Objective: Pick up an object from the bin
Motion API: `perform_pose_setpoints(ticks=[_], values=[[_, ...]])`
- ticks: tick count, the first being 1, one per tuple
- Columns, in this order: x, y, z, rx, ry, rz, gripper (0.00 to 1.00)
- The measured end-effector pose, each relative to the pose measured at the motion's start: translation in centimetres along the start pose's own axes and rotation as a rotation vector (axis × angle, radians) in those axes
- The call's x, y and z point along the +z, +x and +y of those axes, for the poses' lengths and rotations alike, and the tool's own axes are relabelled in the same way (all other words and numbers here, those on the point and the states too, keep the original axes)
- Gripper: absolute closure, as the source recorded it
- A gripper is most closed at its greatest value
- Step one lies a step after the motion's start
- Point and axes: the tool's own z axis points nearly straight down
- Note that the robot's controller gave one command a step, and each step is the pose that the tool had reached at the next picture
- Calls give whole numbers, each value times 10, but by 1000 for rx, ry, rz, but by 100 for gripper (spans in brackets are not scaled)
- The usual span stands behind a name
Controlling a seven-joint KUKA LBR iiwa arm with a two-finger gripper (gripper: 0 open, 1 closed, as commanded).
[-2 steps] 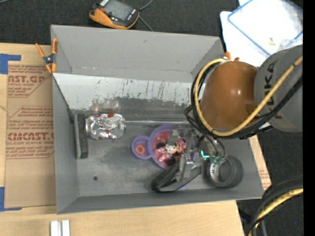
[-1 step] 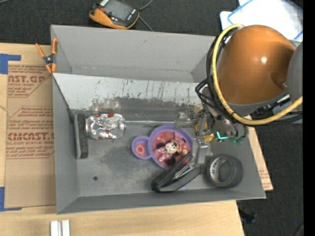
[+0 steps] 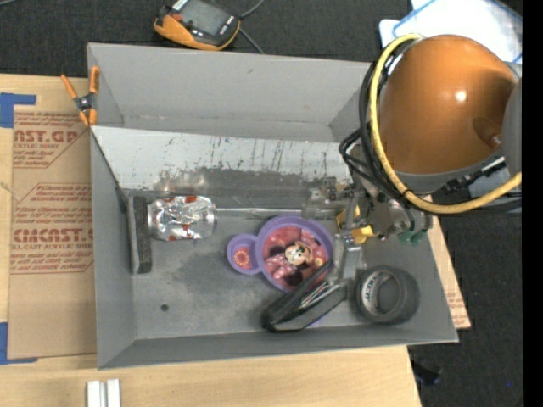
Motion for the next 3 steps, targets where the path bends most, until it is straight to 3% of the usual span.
perform_pose_setpoints(ticks=[1,2,3], values=[[19,-6,8,30,1,-15,0],[-60,-44,-13,-174,4,-22,0],[54,-36,33,-9,-2,-8,0]])
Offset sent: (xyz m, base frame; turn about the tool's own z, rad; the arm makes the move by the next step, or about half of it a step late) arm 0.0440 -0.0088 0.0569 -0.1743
